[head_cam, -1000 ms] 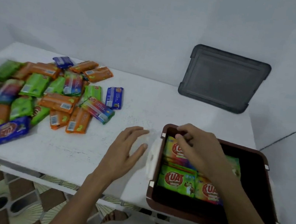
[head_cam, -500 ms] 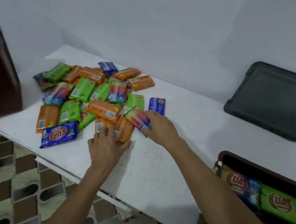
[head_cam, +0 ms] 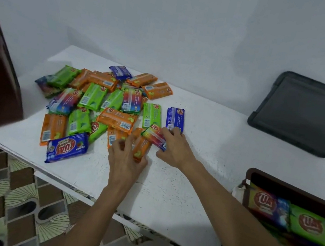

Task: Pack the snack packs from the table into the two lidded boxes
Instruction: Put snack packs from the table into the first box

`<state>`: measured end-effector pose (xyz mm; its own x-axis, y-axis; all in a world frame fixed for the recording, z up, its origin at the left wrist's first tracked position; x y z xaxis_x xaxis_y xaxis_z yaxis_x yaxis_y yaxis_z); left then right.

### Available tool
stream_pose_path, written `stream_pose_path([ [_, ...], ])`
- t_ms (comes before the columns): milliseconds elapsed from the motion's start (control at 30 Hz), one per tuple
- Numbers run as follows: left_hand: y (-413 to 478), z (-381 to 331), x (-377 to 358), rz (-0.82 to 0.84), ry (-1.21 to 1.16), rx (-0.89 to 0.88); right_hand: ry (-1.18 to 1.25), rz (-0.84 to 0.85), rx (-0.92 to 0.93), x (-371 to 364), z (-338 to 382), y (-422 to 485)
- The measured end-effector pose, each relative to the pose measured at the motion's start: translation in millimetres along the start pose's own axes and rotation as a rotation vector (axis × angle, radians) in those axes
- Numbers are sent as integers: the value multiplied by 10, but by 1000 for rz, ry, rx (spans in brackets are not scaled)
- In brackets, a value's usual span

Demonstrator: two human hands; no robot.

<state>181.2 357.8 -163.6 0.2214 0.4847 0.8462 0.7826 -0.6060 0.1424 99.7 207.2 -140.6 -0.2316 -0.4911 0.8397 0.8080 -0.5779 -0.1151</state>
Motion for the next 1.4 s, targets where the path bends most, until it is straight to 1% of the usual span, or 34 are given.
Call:
stream_pose_path([
  [67, -16, -3, 27, 26, 2, 11, 62, -32, -3, 106, 36, -72],
  [167, -35, -30, 82, 70, 68, 39, 145, -78, 13, 373, 83, -185],
  [233, -52, -74, 151, 43, 93, 37, 163, -85, 13, 561, 63, -279],
  [267, -69, -104, 188, 15, 80, 7, 172, -75, 8, 658, 45, -344],
  [333, -109, -165, 247, -44, -27, -93, 266, -60, 7, 836, -3, -510],
  [400, -150, -247, 290, -81, -172, -181, 438, -60, 15, 1003, -60, -708],
  [467, -189, -356, 315, -107, -286, -251, 591, -90, 5, 1143, -123, -909],
  [533, -229, -488, 335, -110, -385, -315, 658, -147, -22, 1249, -209, -1093],
  [600, -267, -636, 349, -75, -448, -353, 678, -212, -55, 1343, -302, -1298],
  [667, -319, -820, 368, -7, -484, -381, 725, -267, -79, 1431, -389, -1528],
  [767, -428, -1131, 373, 103, -505, -469, 798, -322, -104, 1539, -542, -1875],
  [933, -604, -1581, 366, 287, -506, -562, 756, -371, -133, 1685, -781, -2385],
  [1133, -776, -1882, 186, 471, -527, -592, 895, -325, -187, 1767, -1056, -2895],
  [1267, -862, -1896, 8, 498, -494, -616, 918, -301, -246, 1759, -1201, -3119],
  [1400, -883, -1892, -33, 470, -459, -630, 921, -206, -283, 1696, -1292, -3225],
])
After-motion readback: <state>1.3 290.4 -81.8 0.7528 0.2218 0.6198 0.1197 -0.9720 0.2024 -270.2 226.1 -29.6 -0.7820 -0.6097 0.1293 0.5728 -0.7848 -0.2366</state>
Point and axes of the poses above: each hand's wrist, its own y-axis towards the middle knuckle, its own x-axis out of the back of the hand, z = x × y, the point moved 1 cm from there along y, towards the middle knuckle, and after that the axes turned 8 degrees about y, right-handed, at the moved point
